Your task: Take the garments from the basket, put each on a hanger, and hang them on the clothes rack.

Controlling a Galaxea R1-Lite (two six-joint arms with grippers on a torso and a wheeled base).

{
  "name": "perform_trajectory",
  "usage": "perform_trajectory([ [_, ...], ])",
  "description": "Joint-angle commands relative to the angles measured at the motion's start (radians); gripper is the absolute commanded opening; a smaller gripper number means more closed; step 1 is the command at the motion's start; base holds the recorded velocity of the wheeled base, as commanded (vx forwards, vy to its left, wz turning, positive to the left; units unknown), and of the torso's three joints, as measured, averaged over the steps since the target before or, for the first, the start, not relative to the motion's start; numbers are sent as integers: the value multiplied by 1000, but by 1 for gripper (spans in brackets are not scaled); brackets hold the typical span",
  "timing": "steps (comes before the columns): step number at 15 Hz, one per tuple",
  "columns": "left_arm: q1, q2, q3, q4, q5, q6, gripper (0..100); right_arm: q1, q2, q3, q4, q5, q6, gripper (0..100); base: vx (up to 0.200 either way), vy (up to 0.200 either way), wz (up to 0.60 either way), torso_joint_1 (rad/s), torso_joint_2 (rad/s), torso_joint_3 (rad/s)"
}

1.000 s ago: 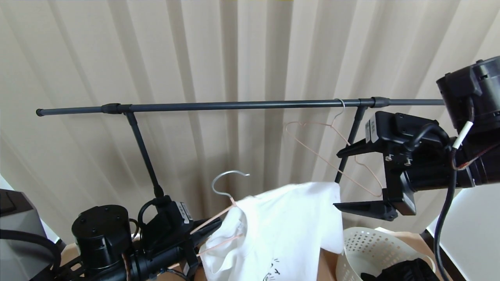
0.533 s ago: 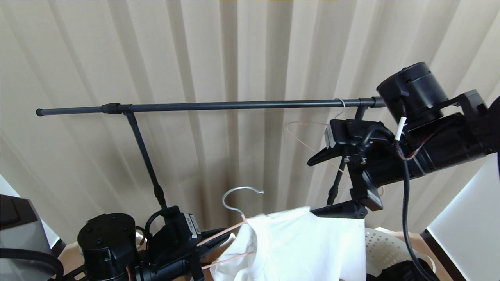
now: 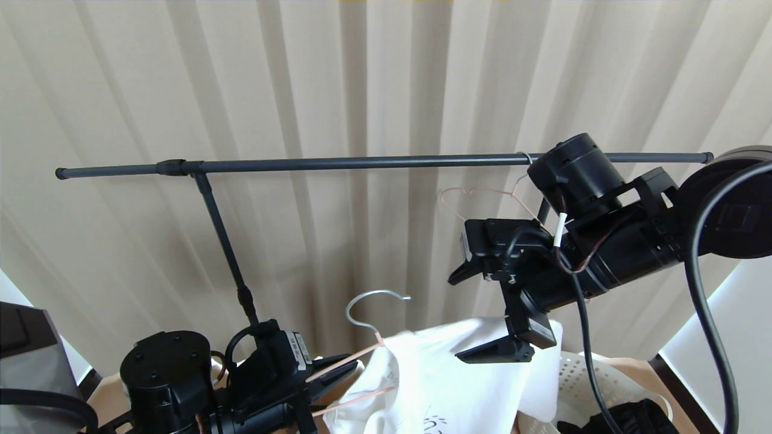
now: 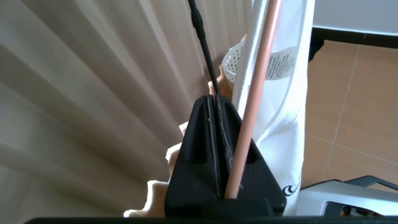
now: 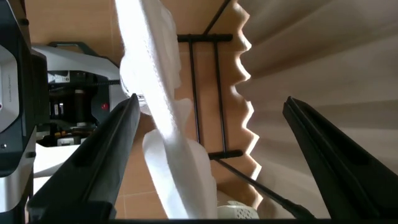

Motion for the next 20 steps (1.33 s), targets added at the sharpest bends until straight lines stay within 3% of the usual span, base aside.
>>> perform_trajectory([
  [1, -2, -8, 2, -1, 2, 0, 0, 6, 35, -5, -1, 1, 0, 100, 0, 0, 0, 0, 0, 0],
  [13, -3, -8, -7, -1, 19, 0, 0, 6, 55, -5, -24, 1, 8, 100, 0, 0, 0, 0, 0, 0],
  [14, -3, -10, -7, -1, 19, 0, 0, 6, 55, -3, -24, 1, 8, 0, 0, 0, 0, 0, 0, 0],
  [18, -5, -10, -6, -1, 26, 0, 0, 8, 53, -3, -26, 1, 11, 0, 0, 0, 0, 0, 0, 0],
  [20, -3, -4, -18, -1, 69, -2, 0, 8, 48, -3, -26, 1, 15, 0, 0, 0, 0, 0, 0, 0],
])
